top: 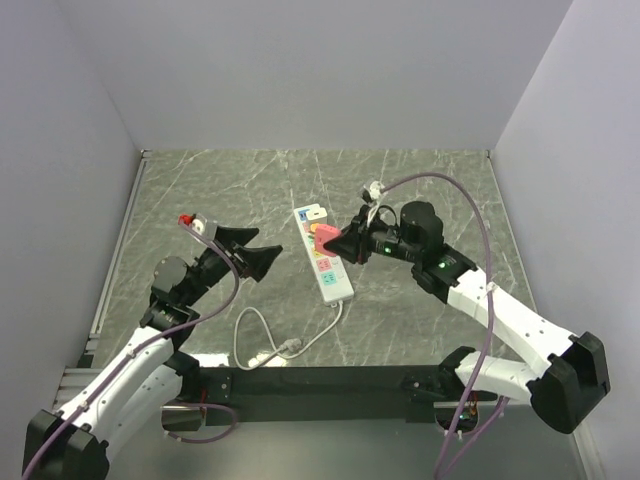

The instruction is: Insert the plug

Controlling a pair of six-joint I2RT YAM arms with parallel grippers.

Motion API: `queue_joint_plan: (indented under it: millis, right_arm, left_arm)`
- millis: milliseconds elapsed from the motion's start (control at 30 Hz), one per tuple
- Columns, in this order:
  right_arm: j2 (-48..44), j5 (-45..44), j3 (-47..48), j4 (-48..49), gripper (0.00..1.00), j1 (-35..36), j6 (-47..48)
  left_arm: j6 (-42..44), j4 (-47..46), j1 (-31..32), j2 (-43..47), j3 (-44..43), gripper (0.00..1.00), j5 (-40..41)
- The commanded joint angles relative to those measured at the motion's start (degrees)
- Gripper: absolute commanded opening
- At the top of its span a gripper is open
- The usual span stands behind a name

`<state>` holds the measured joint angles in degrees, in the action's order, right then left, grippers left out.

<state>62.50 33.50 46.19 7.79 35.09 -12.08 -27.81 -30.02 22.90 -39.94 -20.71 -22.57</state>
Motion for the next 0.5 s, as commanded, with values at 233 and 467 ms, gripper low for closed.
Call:
queue_joint_plan:
  millis: [233, 467]
  right_arm:
    - [13.95, -16.88, 20.76, -29.92, 0.00, -0.02, 4.87]
    - [32.32, -20.75, 38.87, -44.87, 0.00, -0.02, 6.71]
  left_arm:
    - [1.62, 4.00, -2.59, 3.03, -0.30, 0.99, 4.11]
    - [1.01, 5.59, -3.73, 5.40, 0.67, 0.99, 3.76]
